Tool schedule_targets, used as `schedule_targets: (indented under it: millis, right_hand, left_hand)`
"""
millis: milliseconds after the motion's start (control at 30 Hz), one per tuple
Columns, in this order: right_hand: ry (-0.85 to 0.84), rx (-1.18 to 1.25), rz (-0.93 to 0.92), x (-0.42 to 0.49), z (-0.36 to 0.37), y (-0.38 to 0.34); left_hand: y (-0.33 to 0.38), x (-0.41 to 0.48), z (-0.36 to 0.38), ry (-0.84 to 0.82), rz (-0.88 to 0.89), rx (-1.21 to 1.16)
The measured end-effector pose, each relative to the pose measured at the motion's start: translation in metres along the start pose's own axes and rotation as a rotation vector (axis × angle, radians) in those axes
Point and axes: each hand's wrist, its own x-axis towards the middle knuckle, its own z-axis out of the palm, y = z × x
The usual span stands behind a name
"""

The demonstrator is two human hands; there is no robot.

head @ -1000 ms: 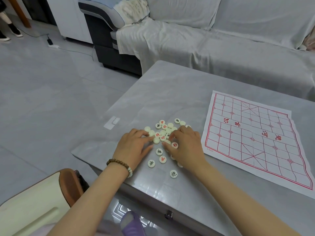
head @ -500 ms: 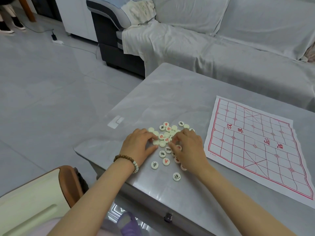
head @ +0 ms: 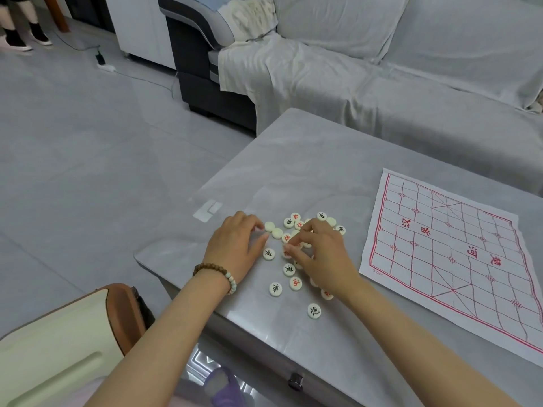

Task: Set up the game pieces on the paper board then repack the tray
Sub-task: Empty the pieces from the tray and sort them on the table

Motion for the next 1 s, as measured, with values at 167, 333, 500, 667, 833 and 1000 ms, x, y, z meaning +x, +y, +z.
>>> schedule_targets:
  millis: [167,333,500,667,833,1000]
  right_hand:
    - [-0.015,0.034,0.037,0.0,-0.001,0.002]
    - [0.056,0.176,0.129,0.006,-0.016,0.007]
    - [0.063,0.194,0.16,0.007,-0.022,0.018]
    - [0.019,0.171,0.133,0.01,-0.02,0.026]
    - [-0.052,0.06,0.087,0.016,-0.015,0.028]
    - [-0.057,0.021,0.077,0.021,-0.012,0.025]
  left_hand:
    - [-0.002,0.006,0.007,-0.078,0.12,0.026]
    - [-0.002,0.016,0.007,-0.116,0.101,-0.005]
    - [-0.004,0.032,0.002,-0.168,0.05,-0.073]
    - [-0.003,0.04,0.001,-0.211,0.07,-0.097]
    - [-0.01,0.037,0.003,-0.173,0.063,-0.173]
    - [-0.011,0.037,0.008,-0.126,0.007,-0.185]
